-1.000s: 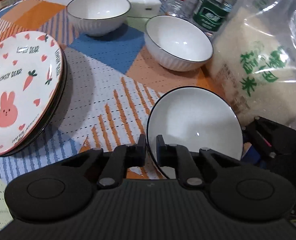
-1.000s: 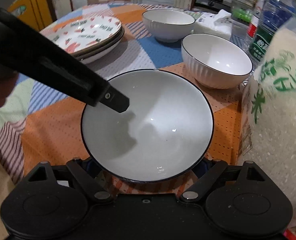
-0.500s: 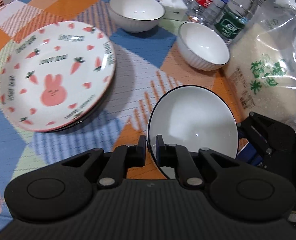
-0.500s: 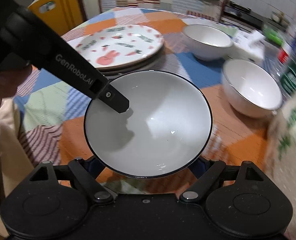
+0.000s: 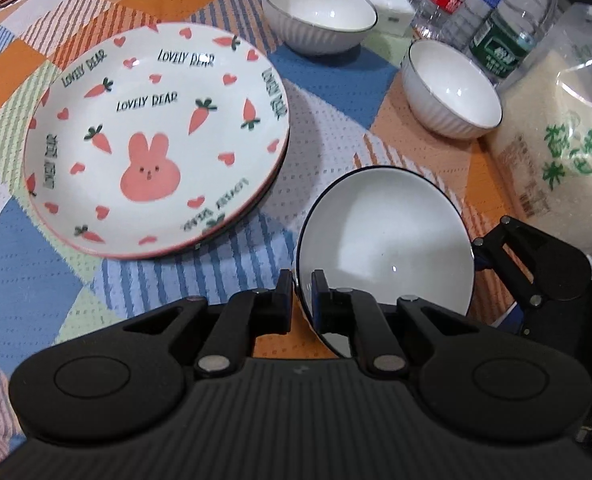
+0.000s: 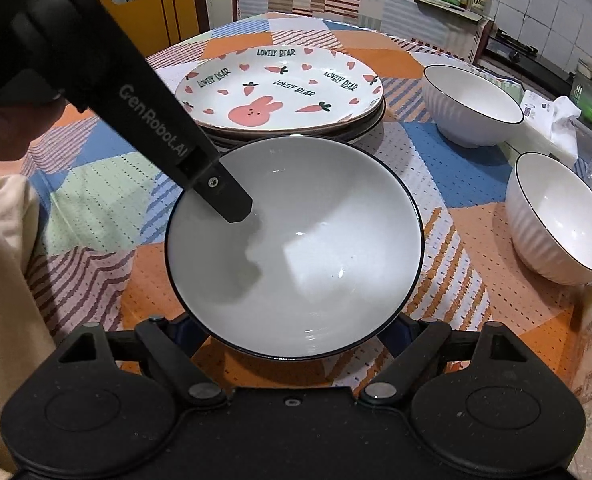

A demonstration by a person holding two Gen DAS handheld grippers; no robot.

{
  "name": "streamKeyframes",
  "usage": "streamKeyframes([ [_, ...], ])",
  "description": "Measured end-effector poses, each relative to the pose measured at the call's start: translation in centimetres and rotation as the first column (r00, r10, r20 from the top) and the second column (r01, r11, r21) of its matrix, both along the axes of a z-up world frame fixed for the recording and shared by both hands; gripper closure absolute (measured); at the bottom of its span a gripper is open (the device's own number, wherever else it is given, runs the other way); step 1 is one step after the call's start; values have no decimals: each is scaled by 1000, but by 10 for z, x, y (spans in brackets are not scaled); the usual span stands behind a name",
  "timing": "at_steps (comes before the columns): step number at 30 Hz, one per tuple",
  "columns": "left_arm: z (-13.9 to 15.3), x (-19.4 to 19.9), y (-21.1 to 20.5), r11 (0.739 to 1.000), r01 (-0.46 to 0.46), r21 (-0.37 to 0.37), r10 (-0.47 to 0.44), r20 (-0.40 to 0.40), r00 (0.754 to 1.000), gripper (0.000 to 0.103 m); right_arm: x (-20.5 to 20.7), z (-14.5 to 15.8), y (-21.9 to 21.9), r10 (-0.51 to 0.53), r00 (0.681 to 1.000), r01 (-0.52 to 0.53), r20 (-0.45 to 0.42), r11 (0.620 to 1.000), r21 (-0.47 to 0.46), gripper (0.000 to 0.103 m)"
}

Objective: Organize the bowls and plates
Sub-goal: 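Lift the white bowl with both tools and carry it toward the bowl by the bottles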

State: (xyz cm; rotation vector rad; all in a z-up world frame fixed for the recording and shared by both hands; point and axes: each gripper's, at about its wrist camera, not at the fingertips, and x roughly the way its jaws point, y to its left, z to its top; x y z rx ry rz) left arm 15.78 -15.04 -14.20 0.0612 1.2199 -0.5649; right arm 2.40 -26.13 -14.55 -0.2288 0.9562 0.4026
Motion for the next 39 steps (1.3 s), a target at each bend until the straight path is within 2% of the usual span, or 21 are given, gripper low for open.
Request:
streamKeyframes([
  [11,4,-2,-2,1000,22,4,-22,4,1000,93,-1,0,-4,-32,999,33,24,999,-13,14],
  [17,23,-6,0,999,51,-2,-51,26,998,91,-17,21,-13,-47,998,48,32,999,-25,14],
  [23,52,-8,-2,996,88,-27,-85,88,992,91,-34,51,-39,-124,989,119,85,991,62,13],
  [27,71,-6,-11,993,102,-54,-94,130,987,89,-41,70,-56,-220,966,203,136,971,127,14],
  [30,79,1,-19,991,111,-79,-99,142,985,89,-43,83,-63,-255,951,229,175,961,156,31],
  [33,84,9,-28,988,104,-118,-88,135,987,88,-42,92,-63,-295,925,269,240,953,137,31],
  [35,84,17,-36,985,99,-140,-82,127,989,86,-38,94,-66,-339,906,306,252,938,162,31],
  [37,84,25,-47,985,99,-143,-80,135,988,84,-31,93,-72,-414,879,371,236,906,206,31],
  [39,82,35,-57,985,97,-140,-75,156,985,81,-21,87,-78,-513,837,463,187,849,256,31],
])
